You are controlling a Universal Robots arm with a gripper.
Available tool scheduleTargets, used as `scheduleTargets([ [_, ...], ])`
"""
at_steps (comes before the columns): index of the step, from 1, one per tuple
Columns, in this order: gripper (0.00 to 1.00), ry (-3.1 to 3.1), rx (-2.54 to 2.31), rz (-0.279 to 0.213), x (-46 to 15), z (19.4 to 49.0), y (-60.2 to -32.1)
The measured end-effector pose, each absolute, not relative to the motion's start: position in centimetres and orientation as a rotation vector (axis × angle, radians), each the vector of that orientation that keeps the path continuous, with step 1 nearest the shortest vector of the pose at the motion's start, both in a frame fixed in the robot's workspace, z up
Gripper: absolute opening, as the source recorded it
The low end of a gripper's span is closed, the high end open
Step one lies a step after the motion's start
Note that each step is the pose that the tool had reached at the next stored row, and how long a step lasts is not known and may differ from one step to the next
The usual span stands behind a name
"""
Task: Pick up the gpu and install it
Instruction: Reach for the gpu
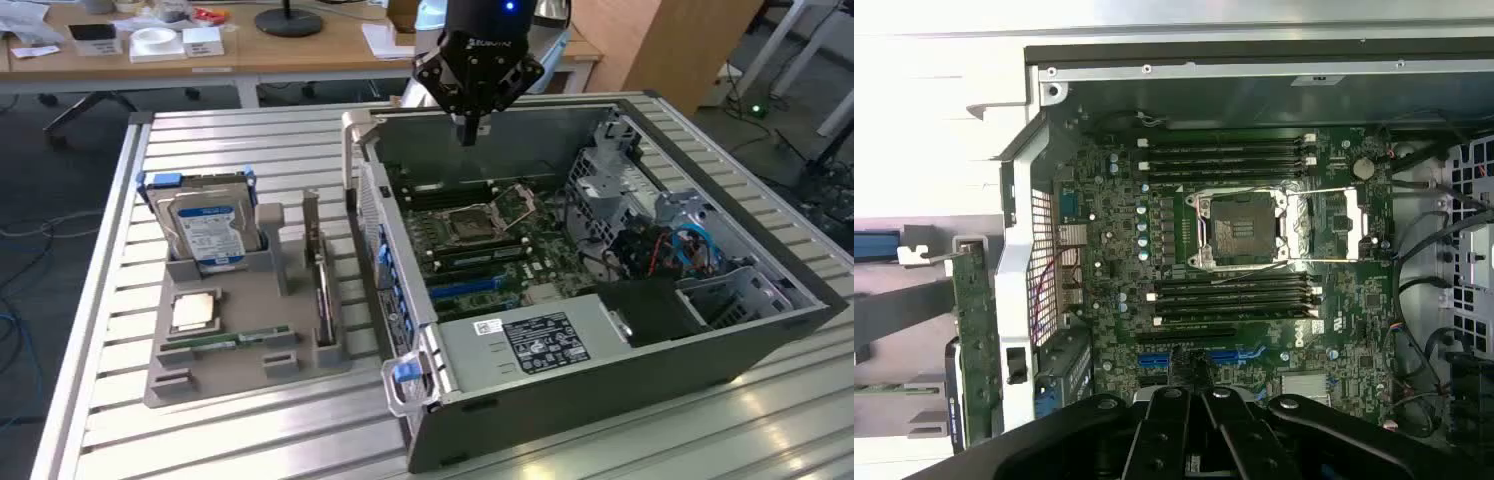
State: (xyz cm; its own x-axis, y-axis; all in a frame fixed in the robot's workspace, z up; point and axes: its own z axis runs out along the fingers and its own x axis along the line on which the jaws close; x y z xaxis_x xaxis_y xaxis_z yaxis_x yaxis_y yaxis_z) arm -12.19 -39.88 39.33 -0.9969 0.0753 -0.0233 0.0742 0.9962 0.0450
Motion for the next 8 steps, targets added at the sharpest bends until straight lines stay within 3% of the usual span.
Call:
scheduleTargets([
  [8,0.11,3.114,0.117,0.069,-12.19,39.33,-39.89],
])
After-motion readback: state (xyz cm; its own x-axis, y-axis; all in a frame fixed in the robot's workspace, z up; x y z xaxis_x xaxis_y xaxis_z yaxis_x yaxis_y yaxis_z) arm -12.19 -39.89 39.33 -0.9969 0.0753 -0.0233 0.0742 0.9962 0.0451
